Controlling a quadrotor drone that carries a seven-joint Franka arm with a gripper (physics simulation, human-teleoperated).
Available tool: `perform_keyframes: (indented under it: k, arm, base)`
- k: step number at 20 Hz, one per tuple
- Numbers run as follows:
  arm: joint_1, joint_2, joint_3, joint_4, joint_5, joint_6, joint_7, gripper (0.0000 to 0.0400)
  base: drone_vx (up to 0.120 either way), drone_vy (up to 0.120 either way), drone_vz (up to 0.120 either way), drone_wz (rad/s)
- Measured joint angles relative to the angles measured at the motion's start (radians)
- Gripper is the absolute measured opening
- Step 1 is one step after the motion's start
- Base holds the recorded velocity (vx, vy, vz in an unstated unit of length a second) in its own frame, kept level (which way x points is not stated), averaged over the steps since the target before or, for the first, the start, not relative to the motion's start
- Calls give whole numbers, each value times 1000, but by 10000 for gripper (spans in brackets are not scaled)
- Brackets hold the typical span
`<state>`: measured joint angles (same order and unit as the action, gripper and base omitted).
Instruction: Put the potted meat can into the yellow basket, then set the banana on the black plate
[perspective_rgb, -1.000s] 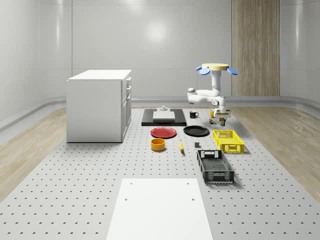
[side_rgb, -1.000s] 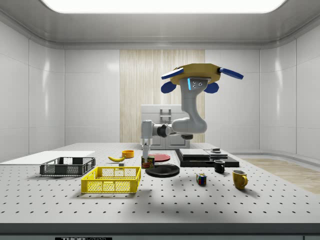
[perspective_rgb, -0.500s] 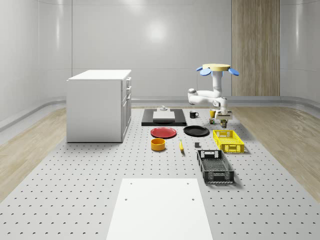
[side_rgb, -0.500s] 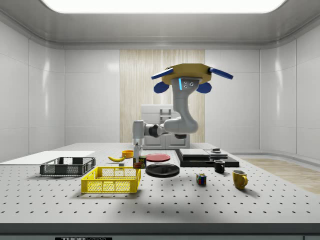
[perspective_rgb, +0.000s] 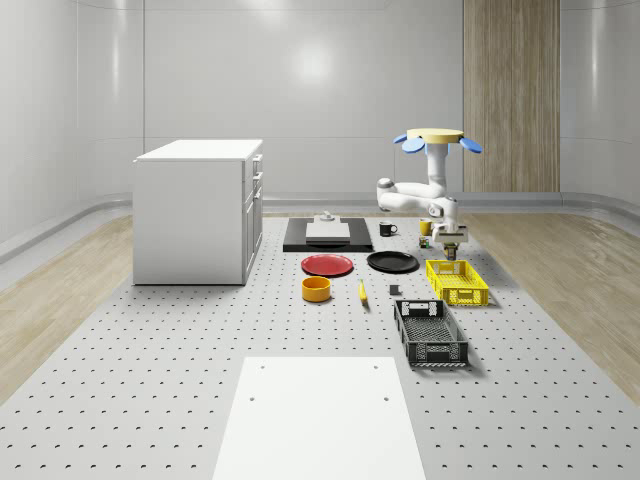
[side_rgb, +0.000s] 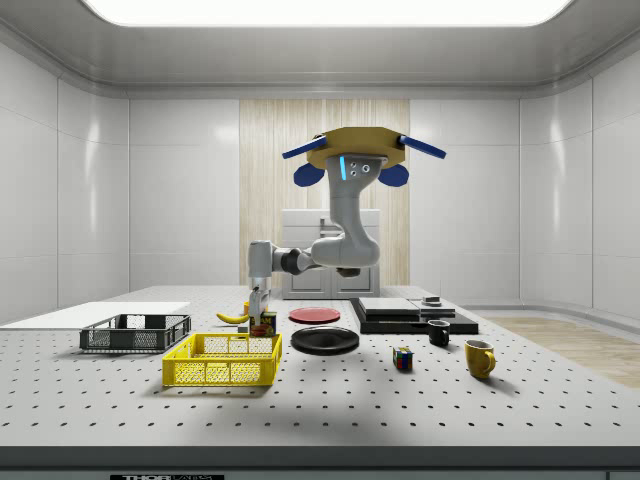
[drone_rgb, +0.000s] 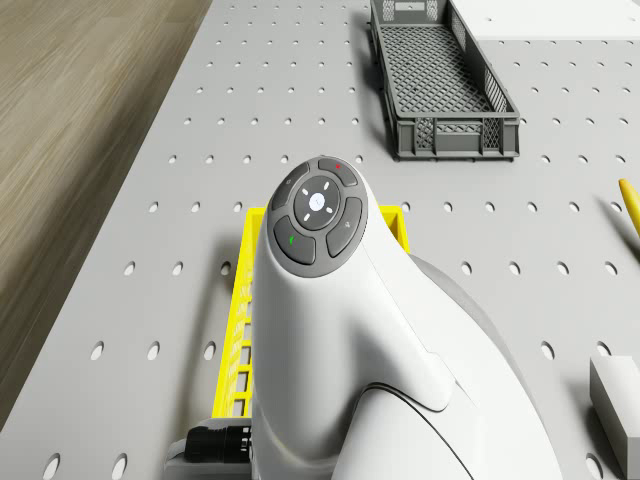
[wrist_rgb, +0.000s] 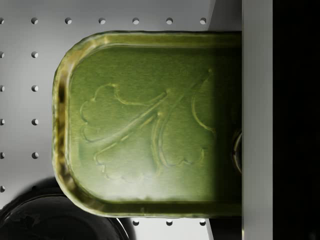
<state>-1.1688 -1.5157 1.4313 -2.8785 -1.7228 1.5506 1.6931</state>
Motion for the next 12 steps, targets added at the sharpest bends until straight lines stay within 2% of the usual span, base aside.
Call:
perform_keyframes:
  k: [3, 6, 11, 12]
  arm:
    - [-1, -4, 1, 0, 2, 4, 1, 283]
    - [-1, -8, 1, 0, 3, 7, 1, 283]
    - [-2, -14, 2, 0, 5, 13, 2, 283]
    - [-2, -15, 2, 0, 6, 14, 2, 283]
  base:
    - [120, 0, 0, 0]
    - [120, -107, 0, 0]
    - [120, 0, 0, 0]
    - [120, 0, -80, 0]
